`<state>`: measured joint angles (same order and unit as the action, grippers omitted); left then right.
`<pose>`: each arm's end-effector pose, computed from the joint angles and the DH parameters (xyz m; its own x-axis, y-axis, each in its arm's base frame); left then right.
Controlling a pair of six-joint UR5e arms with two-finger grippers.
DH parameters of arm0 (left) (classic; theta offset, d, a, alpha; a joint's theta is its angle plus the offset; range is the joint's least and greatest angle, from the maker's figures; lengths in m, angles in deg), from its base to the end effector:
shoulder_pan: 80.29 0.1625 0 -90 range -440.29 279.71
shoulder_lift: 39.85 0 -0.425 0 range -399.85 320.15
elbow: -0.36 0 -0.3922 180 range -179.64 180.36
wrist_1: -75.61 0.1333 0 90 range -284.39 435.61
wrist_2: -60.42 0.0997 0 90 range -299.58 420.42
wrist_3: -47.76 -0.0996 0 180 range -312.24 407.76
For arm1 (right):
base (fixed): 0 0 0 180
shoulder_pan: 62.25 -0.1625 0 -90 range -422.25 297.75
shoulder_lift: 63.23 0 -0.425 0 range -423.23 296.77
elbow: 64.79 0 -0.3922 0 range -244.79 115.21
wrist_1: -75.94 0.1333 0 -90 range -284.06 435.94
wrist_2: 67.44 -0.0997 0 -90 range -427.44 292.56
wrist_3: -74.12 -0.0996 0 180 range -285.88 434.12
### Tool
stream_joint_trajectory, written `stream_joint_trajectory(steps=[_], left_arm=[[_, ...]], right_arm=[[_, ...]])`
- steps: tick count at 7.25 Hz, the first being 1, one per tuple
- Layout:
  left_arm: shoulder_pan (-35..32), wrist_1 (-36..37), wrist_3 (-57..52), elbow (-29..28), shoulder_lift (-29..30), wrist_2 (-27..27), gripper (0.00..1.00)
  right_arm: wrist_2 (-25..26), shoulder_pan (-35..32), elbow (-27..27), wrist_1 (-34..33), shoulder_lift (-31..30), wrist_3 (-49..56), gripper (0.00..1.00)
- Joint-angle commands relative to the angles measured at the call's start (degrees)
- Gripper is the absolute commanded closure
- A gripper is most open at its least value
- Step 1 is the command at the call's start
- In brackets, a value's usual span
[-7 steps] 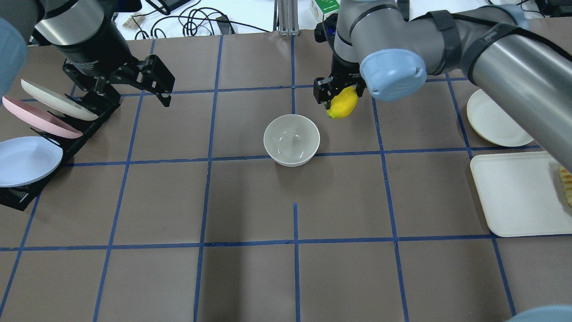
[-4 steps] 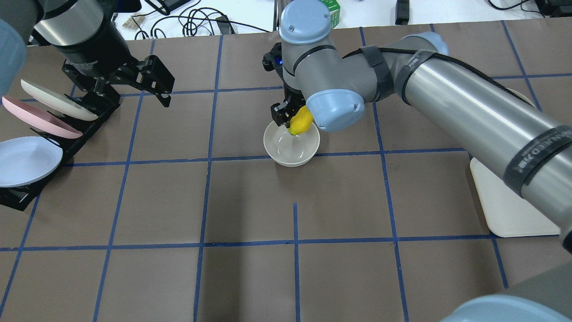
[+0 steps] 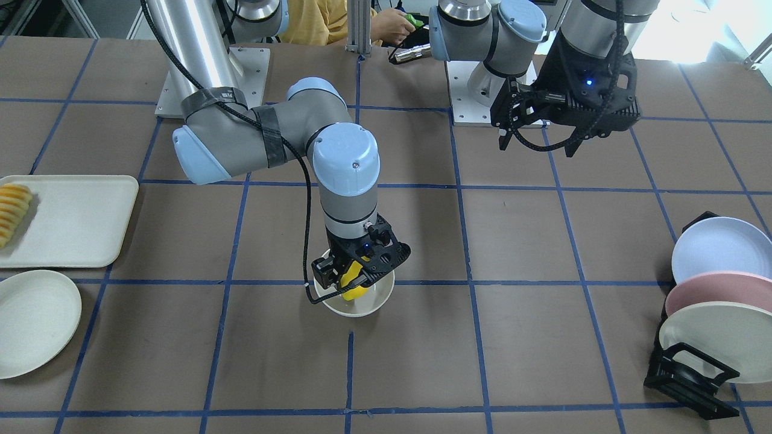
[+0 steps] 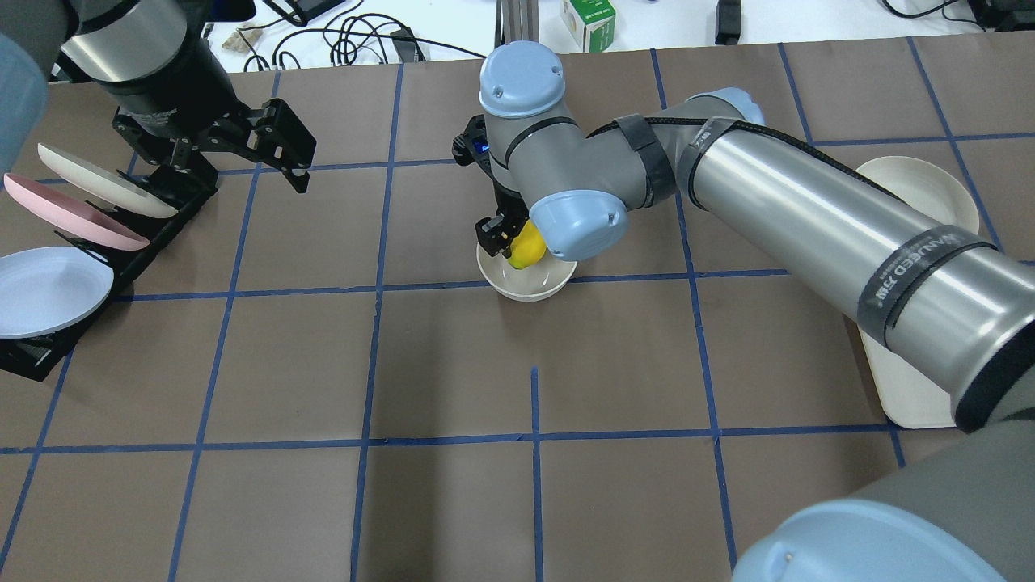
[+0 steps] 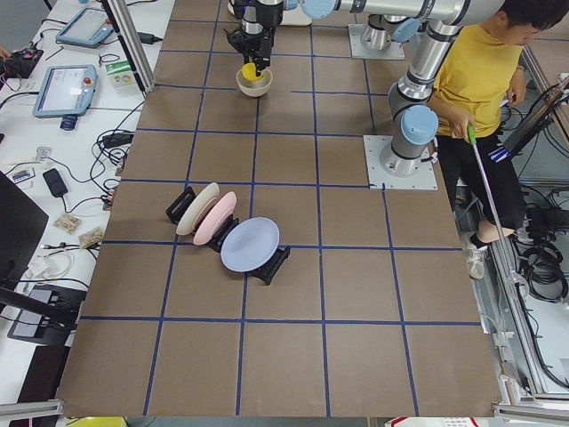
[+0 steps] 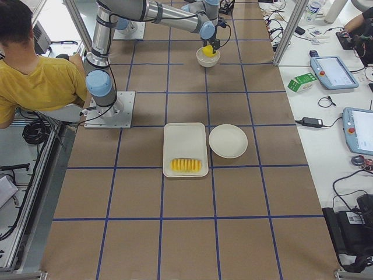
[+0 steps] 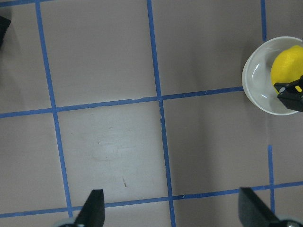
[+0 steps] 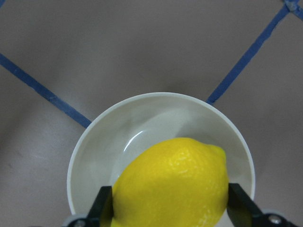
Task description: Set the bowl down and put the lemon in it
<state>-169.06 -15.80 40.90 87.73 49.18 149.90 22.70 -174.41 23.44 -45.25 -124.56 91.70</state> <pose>-0.1237 -0.4904 0.5164 -0.9951 0.0984 0.0044 0.0981 0.9944 -0.0390 0.3724 -0.5616 0.2661 -0.7693 -0.6384 0.0249 -0.6383 0.7665 -0.0706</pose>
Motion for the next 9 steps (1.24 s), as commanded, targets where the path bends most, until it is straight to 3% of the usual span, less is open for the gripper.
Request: stream_joint_trajectory(steps=[1,4,6,9], left_arm=[[0.0,0.0,0.0,0.0,0.0,0.0,0.00],[0.0,0.1,0.0,0.0,0.1,0.0,0.00],[0.1,0.4,-0.1,0.0,0.1,0.0,0.00],[0.1,0.4,-0.1,0.0,0.1,0.0,0.00]], right_arm=[[-0.1,-0.1,0.4,-0.2,1.4,3.6,1.00],[-0.2,-0.1,0.7,-1.8,3.1,5.4,1.00],[-3.4,-0.1,0.7,-2.4,4.1,5.4,0.96],[-3.3,-0.1,2.0,-2.4,4.1,5.4,0.58]])
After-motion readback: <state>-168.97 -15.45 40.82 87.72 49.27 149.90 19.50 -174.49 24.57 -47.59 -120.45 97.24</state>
